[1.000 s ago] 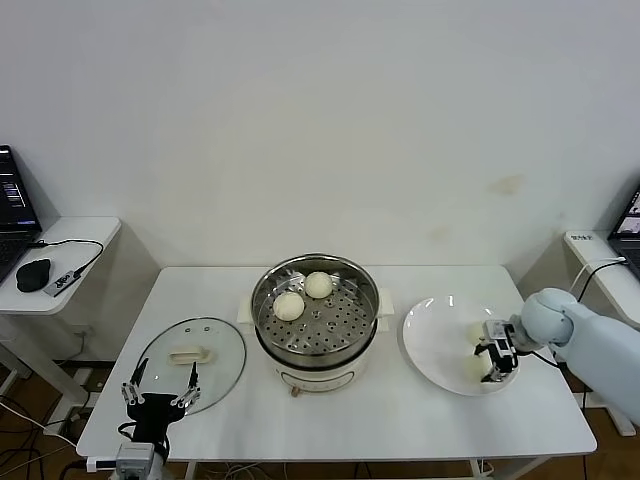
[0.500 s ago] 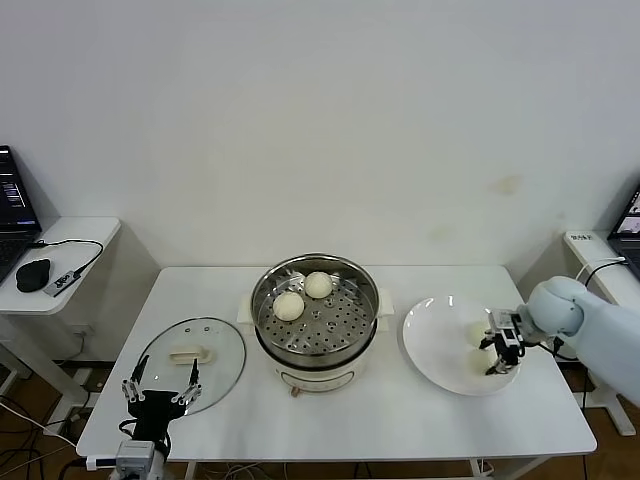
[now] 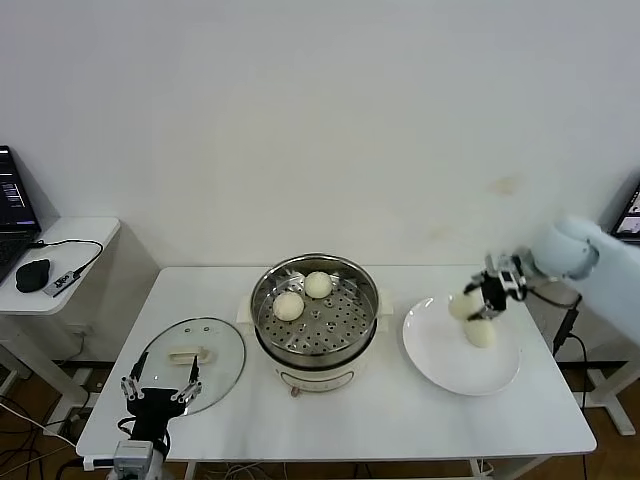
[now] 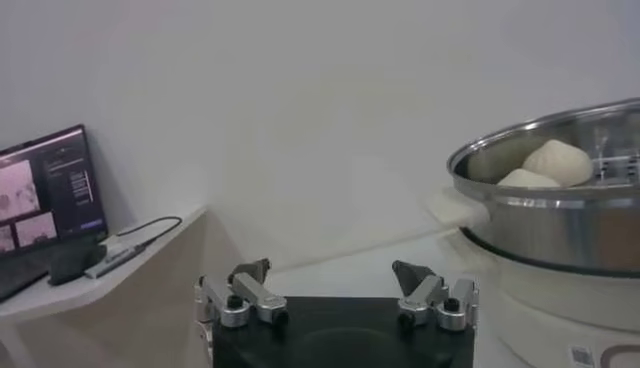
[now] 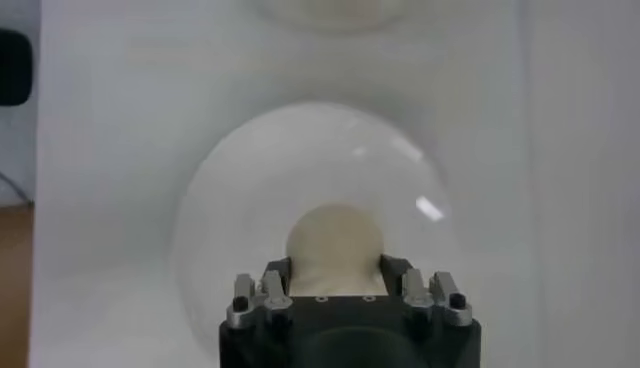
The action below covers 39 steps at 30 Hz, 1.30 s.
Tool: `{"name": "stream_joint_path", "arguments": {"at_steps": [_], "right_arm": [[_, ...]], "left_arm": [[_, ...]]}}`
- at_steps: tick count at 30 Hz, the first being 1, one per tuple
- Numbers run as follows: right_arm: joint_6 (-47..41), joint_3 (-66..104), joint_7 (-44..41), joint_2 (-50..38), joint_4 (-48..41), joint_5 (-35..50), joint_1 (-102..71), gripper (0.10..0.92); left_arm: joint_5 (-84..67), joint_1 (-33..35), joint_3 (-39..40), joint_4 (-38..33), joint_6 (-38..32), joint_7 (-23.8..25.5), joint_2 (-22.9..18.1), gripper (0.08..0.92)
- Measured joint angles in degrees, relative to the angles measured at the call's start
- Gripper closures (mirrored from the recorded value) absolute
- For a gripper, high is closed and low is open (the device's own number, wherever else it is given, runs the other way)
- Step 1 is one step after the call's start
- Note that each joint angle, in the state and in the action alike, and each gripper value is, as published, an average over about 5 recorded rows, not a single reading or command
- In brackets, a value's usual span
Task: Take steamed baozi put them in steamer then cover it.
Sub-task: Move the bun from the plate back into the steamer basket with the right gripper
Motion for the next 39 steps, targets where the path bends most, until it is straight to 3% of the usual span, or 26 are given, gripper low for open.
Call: {"name": "stream_joint_path", "arguments": {"at_steps": [9, 20, 39], "right_arm": [[-0.7, -8.0, 2.5, 8.1, 2.1, 7.0, 11.6, 0.44], [1.3, -13.1, 6.5, 18.4, 2.6, 10.5, 14.1, 0.44], [15.0, -20.7, 7.6, 29.9, 0.4, 2.8, 11.9, 0.44]], "left_arm": [[-0.2, 0.1, -0.3, -0.2, 0.0, -0.1, -0.6, 0.177], [-0.5, 0.2, -1.4, -0.4, 0.0, -0.1, -1.0, 0.177], [-1.1, -0.5, -2.1, -0.4, 0.0, -0.1, -1.9, 0.177]]}}
